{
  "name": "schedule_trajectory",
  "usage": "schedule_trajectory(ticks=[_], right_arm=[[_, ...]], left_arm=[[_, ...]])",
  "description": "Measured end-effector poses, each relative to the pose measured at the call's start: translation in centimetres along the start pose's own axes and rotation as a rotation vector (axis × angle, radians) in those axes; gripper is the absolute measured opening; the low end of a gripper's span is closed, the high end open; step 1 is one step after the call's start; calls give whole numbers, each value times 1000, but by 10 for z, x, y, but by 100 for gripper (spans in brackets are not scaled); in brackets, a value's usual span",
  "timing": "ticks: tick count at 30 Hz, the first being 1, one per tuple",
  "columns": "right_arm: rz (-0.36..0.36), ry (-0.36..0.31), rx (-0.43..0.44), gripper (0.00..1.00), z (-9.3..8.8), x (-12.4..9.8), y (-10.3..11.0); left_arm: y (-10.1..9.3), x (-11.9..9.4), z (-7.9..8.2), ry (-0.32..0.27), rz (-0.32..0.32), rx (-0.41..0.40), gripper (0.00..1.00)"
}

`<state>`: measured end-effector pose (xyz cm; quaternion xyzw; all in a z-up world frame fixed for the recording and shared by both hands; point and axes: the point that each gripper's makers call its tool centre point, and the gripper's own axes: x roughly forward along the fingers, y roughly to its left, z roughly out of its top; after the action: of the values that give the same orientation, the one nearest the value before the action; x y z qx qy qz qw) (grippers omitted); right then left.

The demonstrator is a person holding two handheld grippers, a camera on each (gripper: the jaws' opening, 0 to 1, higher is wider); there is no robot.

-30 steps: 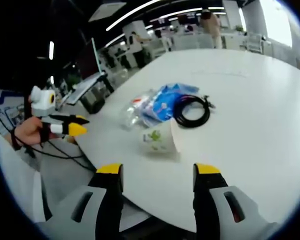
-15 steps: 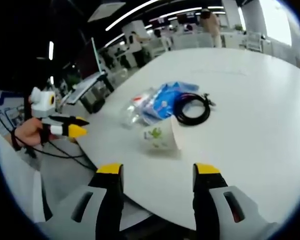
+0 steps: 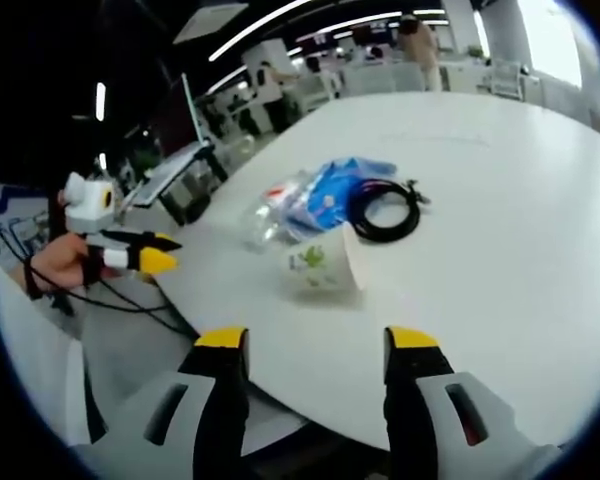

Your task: Arrange the tabletop items into an orderly group along one side of the table until the central work area is clear of visible clutter.

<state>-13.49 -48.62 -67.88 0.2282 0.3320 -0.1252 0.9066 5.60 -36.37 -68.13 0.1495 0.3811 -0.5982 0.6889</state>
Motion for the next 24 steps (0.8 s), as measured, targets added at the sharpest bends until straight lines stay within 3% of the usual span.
schedule_trajectory(ticks=[16, 24], right_arm=[[-40, -33, 59, 51, -9, -11, -11], [-43, -40, 72, 51, -11, -13, -9]], left_arm=[[-1, 5, -6, 20, -2, -15, 45], [3, 9, 1, 23, -1, -7, 45]])
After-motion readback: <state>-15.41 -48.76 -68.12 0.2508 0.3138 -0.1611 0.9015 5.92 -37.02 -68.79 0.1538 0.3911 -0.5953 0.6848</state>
